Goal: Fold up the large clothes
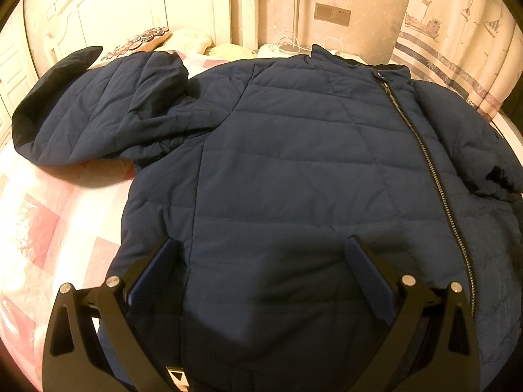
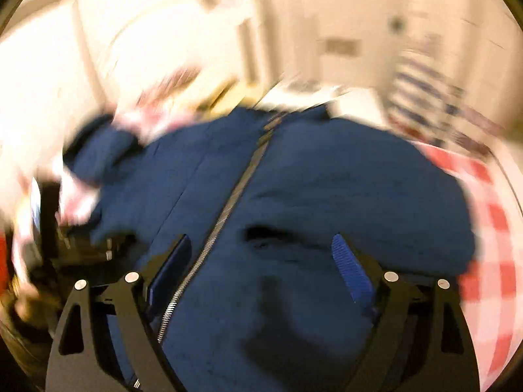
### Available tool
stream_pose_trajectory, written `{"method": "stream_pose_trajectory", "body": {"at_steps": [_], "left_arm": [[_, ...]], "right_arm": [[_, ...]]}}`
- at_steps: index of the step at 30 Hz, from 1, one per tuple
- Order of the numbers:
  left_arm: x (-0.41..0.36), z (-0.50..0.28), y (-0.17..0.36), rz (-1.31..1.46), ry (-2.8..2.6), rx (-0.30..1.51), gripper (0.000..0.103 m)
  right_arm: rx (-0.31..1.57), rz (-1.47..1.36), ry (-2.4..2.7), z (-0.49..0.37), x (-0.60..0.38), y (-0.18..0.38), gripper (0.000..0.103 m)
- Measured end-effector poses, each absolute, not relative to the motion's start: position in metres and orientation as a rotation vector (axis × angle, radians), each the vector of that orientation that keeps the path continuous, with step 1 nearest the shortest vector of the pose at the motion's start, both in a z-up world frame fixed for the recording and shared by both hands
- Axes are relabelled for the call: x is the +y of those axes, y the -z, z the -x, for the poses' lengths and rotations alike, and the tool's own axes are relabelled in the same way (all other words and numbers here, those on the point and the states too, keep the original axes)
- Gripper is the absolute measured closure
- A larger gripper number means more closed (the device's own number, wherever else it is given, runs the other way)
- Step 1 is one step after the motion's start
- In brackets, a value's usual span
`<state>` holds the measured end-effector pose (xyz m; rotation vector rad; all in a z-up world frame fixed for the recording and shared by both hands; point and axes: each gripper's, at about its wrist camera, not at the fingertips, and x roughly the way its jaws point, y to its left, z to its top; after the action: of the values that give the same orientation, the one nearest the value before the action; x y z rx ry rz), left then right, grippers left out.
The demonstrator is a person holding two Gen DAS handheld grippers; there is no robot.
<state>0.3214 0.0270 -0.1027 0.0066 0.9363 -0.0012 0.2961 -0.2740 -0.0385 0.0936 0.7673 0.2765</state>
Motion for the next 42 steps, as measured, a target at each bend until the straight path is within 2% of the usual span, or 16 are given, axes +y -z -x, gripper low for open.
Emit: {"method": "stream_pose_trajectory", "body": {"at_steps": [3, 7, 8, 10, 11, 13, 18, 22, 25, 29, 30, 31, 32, 34, 39, 42], "left_arm": [[0.026, -0.321, 0.103, -0.012, -0.001, 0.937, 0.002], [0.025, -0.321, 0.103, -0.017, -0.004, 0.938, 0.002], [0.025, -0.322, 0.103, -0.017, -0.004, 0.938, 0.002], [0.025, -0.322, 0.103, -0.015, -0.003, 0.938, 0.002], [0.026, -0.322, 0.103, -0.013, -0.002, 0.937, 0.002], [0.026, -0.322, 0.103, -0.009, 0.000, 0.936, 0.002], [0.024, -0.322, 0.104, -0.023, -0.008, 0.939, 0.002], [0.025, -0.322, 0.103, -0.016, -0.005, 0.938, 0.002], [0.027, -0.321, 0.103, -0.006, 0.001, 0.935, 0.002], [0.030, -0.321, 0.102, 0.014, 0.011, 0.930, 0.002], [0.030, -0.320, 0.102, 0.019, 0.013, 0.928, 0.002], [0.031, -0.320, 0.102, 0.024, 0.016, 0.927, 0.002], [0.031, -0.320, 0.102, 0.029, 0.018, 0.926, 0.002], [0.031, -0.320, 0.102, 0.032, 0.019, 0.925, 0.002], [0.031, -0.321, 0.102, 0.035, 0.020, 0.924, 0.002], [0.024, -0.321, 0.102, -0.007, -0.002, 0.929, 0.002]], "right_arm": [[0.712, -0.367, -0.092, -0.291, -0.358, 0.034, 0.019], [0.798, -0.682, 0.008, -0.311, -0.436, 0.073, 0.020], [0.812, -0.692, 0.003, -0.315, -0.438, 0.077, 0.023], [0.826, -0.658, -0.020, -0.329, -0.436, 0.080, 0.031], [0.823, -0.625, -0.027, -0.332, -0.431, 0.077, 0.048], [0.785, -0.581, -0.039, -0.335, -0.421, 0.062, 0.066], [0.576, -0.378, -0.116, -0.325, -0.342, 0.008, 0.075], [0.579, -0.276, -0.251, -0.344, -0.269, -0.006, 0.078], [0.631, -0.232, -0.448, -0.366, -0.198, -0.001, 0.078], [0.801, -0.163, -0.596, -0.379, -0.126, 0.018, 0.077], [0.803, -0.162, -0.620, -0.375, -0.120, 0.018, 0.075], [0.788, -0.161, -0.630, -0.369, -0.121, 0.015, 0.064], [0.772, -0.161, -0.625, -0.363, -0.125, 0.012, 0.045], [0.719, -0.187, -0.592, -0.350, -0.148, 0.001, 0.036], [0.525, -0.293, -0.367, -0.310, -0.267, -0.024, 0.036], [0.602, -0.241, -0.127, -0.313, -0.315, -0.004, 0.037]]}}
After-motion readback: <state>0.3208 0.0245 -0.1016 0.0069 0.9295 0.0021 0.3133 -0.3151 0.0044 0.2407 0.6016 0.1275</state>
